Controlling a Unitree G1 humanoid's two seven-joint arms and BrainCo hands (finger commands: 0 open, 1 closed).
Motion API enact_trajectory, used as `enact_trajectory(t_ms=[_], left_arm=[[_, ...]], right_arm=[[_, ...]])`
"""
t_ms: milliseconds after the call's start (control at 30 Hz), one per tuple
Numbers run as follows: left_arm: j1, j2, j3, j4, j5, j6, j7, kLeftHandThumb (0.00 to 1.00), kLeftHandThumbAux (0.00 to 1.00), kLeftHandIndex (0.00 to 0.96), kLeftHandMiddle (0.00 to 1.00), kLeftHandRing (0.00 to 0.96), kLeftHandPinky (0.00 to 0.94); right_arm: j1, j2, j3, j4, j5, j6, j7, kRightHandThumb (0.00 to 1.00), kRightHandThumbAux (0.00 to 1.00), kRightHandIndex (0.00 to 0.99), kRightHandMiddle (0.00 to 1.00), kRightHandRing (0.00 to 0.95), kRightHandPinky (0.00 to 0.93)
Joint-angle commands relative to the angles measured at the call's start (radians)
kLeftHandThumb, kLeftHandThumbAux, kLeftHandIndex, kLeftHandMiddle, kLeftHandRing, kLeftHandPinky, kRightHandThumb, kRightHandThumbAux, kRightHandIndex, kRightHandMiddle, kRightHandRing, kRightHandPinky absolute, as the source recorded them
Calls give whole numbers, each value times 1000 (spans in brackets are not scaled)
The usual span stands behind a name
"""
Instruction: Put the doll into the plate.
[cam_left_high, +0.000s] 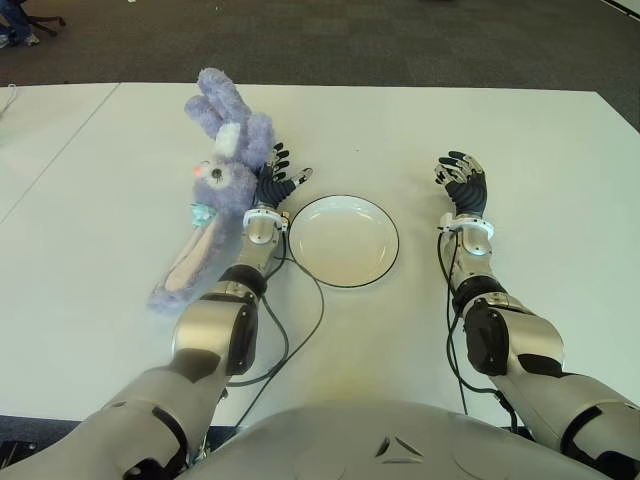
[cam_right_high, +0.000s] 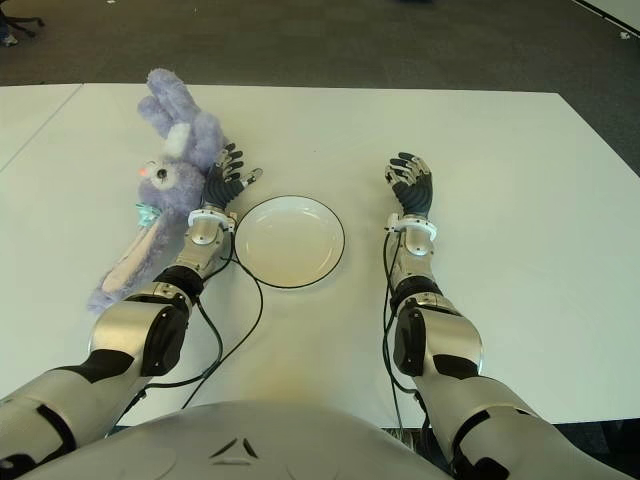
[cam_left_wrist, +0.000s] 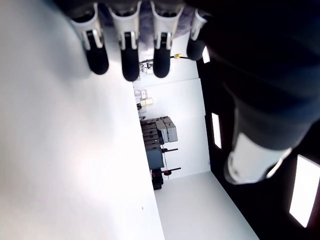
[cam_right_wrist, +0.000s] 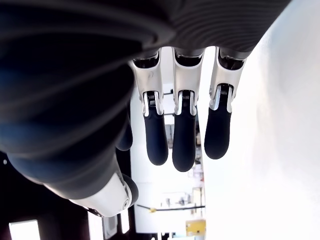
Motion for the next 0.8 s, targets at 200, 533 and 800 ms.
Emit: enact_trajectory(t_ms=[200, 533, 800], left_arm=[[181, -18, 6, 114, -7, 107, -28, 150, 708, 77, 146, 149, 152], [180, -27, -1, 110, -4, 90, -34, 136, 752, 67, 144, 148, 154], [172, -43, -21, 97, 9, 59, -8, 136, 763, 58, 139, 144, 142]], right_arm=[[188, 80, -17, 128, 17, 131, 8, 511, 861, 288, 351, 390, 406], [187, 82, -21, 128, 18, 128, 9, 502, 852, 288, 355, 395, 415], [188, 82, -18, 127, 14, 126, 6, 494, 850, 282, 354, 392, 414]])
